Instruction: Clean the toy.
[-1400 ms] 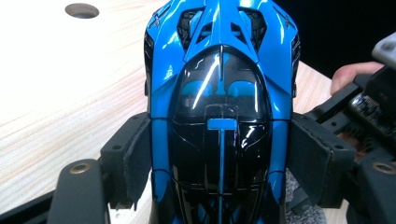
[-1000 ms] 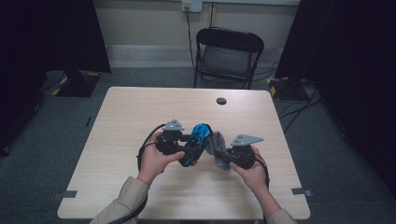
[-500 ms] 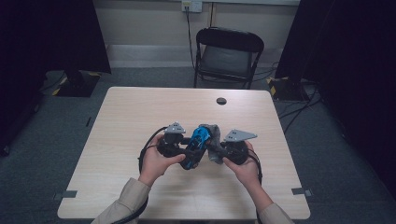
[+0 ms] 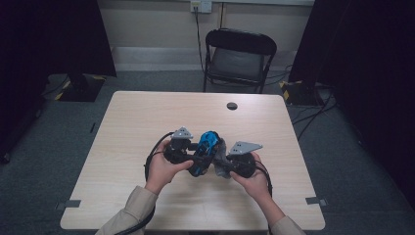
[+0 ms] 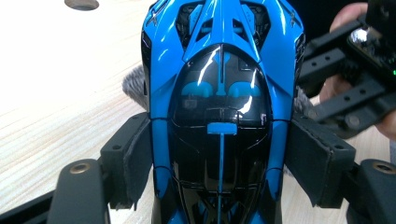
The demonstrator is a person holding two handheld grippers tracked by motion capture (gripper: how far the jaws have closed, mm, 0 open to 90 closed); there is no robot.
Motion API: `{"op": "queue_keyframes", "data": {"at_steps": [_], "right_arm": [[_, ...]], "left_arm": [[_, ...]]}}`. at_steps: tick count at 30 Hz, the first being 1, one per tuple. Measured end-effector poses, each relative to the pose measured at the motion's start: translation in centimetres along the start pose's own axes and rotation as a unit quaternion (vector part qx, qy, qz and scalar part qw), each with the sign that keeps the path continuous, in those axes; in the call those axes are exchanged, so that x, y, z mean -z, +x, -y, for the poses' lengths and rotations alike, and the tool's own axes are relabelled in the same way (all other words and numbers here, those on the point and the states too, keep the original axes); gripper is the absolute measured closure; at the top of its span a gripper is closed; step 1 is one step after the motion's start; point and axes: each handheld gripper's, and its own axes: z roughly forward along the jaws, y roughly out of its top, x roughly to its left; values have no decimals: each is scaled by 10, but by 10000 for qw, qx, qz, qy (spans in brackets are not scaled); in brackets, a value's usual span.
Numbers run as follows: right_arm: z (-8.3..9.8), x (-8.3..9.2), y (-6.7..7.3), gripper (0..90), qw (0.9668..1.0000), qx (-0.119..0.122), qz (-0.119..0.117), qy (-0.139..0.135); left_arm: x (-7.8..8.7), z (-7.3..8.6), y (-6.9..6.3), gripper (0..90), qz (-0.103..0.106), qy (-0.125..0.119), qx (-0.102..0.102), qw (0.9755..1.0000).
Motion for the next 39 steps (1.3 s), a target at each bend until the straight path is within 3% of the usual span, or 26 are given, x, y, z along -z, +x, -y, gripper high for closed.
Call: {"op": "queue_keyframes", "data": {"at_steps": [14,23,29,35,39], "right_arm": [[12,-8,21,772,9989,302,-255,261],[18,-9,34,772,9959,624,-354,550],[24,1,26,772,9965,552,-256,580],[26,14,14,772,9968,535,-5,591],[28,21,2,772,9978,368,160,534]], "left_arm": [[5,-1,6,279,-155,-130,111,9997],[9,-2,10,279,-209,-178,179,9995],[11,2,14,278,-263,-142,208,9993],[15,6,18,278,-321,-86,221,9992],[19,10,22,278,-365,-26,231,9991]]}}
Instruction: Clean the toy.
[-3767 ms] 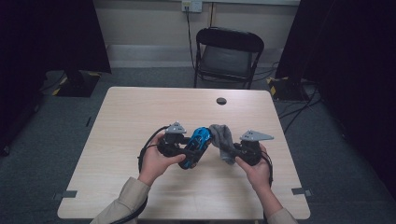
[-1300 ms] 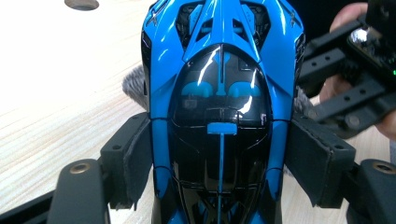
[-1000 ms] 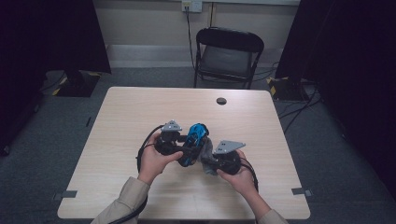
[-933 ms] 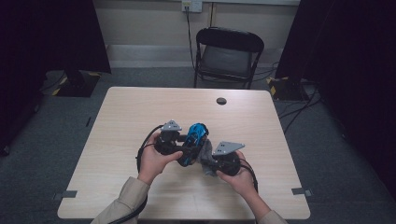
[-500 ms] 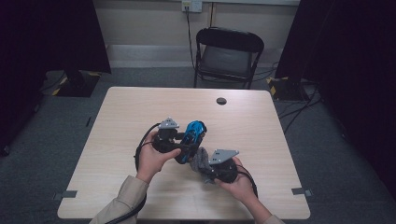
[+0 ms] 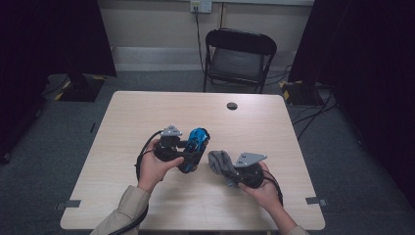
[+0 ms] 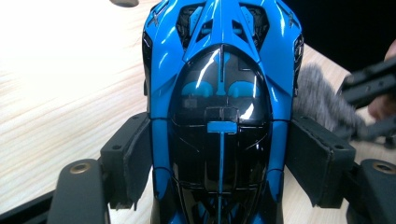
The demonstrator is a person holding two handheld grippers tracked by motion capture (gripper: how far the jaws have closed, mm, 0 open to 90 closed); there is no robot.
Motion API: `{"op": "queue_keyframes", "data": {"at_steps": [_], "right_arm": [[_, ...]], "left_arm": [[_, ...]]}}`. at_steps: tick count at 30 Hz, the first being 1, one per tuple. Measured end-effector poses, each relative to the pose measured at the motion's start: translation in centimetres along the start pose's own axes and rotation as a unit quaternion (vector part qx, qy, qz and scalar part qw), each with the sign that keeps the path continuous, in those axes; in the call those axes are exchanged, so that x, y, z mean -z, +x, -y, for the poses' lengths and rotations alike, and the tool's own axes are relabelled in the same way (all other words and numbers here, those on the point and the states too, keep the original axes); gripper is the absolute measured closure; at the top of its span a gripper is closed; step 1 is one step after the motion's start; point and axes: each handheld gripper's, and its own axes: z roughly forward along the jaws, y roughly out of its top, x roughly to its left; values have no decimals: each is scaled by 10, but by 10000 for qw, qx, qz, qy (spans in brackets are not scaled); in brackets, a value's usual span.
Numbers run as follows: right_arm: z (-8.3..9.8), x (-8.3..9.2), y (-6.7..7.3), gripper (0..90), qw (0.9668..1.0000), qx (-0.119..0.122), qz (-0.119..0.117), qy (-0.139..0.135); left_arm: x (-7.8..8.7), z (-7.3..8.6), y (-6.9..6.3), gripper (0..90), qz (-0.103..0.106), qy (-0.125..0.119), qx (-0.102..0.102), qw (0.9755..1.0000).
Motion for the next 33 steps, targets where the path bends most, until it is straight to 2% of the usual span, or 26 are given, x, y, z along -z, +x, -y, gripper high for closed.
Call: {"op": "queue_keyframes", "data": {"at_steps": [5,16,21,27,33], "right_arm": [[1,7,-11,772,9997,-102,243,-11],[0,11,-25,772,9986,-143,476,174],[3,12,-36,772,9976,-295,583,247],[6,12,-45,771,9962,-346,718,359],[10,13,-56,770,9944,-441,866,424]], "left_arm": [[4,6,4,279,-73,48,31,10000],[15,24,18,279,-280,330,77,9990],[17,31,24,279,-362,445,105,9983],[20,38,29,279,-459,545,136,9974],[21,41,32,279,-636,671,61,9957]]}}
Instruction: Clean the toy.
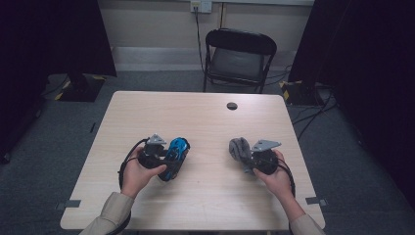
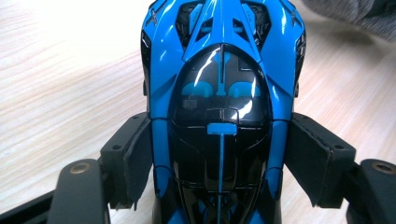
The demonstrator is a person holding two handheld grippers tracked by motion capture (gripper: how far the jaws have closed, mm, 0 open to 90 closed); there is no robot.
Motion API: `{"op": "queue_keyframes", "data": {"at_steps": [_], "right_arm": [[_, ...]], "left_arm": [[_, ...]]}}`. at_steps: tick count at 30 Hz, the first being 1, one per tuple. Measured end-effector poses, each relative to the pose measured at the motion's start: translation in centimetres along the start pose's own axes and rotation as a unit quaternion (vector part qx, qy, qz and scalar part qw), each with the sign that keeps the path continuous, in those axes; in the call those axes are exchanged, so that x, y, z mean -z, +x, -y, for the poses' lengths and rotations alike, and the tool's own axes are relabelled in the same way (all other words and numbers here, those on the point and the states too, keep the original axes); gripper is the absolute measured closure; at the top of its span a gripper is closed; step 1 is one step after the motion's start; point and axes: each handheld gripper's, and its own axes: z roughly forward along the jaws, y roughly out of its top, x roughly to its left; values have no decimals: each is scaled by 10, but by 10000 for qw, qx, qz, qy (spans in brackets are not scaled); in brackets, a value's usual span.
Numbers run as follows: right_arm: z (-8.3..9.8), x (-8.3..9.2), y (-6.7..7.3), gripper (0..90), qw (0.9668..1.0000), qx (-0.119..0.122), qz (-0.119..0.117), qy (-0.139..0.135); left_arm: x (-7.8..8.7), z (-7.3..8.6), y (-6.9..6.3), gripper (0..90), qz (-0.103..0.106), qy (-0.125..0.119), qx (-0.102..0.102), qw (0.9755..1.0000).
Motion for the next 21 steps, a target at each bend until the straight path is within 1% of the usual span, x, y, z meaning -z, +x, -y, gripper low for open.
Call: {"op": "queue_keyframes", "data": {"at_steps": [5,7,11,13,15,16,19,21], "right_arm": [[2,0,-5,770,9999,-40,83,47],[4,-1,-8,770,9999,-104,105,73],[7,-3,-10,769,9997,-148,142,104],[9,-4,-10,768,9997,-177,138,109],[11,-4,-11,768,9996,-200,162,111],[11,-4,-12,768,9996,-206,165,107],[13,-5,-13,768,9995,-224,171,130],[14,-5,-13,767,9994,-234,201,143]], "left_arm": [[1,0,4,279,-38,18,34,10000],[0,0,4,279,-105,43,-8,9999],[-2,-1,4,278,-117,67,-25,9999],[-5,-1,4,279,-92,43,33,9999],[-6,-2,5,278,-126,64,-29,9999],[-7,-2,4,279,-126,75,-5,9999],[-11,-2,4,279,-155,114,-52,9998],[-13,-2,4,278,-159,125,-40,9998]]}}
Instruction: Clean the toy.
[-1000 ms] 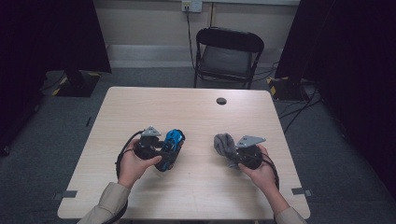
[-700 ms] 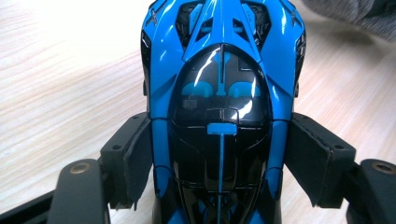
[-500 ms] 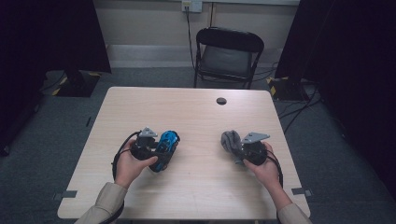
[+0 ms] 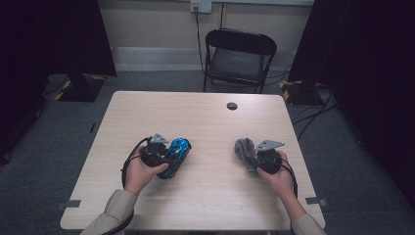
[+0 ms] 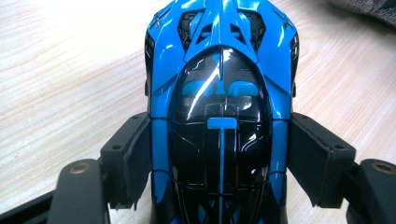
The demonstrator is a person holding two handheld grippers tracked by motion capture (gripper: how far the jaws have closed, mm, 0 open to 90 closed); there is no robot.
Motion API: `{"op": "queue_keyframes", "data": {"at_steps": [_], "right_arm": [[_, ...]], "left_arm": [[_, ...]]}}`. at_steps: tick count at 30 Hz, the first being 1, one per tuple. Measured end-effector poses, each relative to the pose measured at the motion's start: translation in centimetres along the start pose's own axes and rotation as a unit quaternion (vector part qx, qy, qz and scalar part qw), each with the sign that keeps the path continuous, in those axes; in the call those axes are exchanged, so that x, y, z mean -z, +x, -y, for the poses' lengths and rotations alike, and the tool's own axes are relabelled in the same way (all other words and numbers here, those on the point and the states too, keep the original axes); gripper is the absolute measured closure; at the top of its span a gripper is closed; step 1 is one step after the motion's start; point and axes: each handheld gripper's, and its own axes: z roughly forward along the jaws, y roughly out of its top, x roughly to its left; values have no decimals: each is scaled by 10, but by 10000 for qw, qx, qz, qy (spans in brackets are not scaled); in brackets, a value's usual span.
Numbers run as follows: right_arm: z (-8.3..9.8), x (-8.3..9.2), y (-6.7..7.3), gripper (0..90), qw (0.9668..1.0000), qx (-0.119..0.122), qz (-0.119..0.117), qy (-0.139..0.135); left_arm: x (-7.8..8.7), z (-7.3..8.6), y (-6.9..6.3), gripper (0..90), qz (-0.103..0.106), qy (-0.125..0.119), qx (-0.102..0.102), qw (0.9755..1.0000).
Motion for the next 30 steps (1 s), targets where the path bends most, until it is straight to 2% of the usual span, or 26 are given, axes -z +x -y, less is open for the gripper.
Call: {"op": "queue_keyframes", "data": {"at_steps": [4,10,17,19,30], "right_arm": [[1,-1,0,763,10000,-16,10,-18],[1,-2,1,762,10000,-12,-4,-23],[3,-4,1,758,10000,-35,-29,-48],[3,-4,1,758,10000,-36,-31,-56],[4,-4,2,754,10000,-21,-33,-54]], "left_arm": [[-5,0,-2,278,-4,25,-16,10000],[-10,0,-2,278,-1,25,68,10000],[-15,0,-3,278,-12,69,24,10000],[-17,0,-3,278,-11,38,79,10000],[-24,1,-6,277,-35,77,-34,10000]]}}
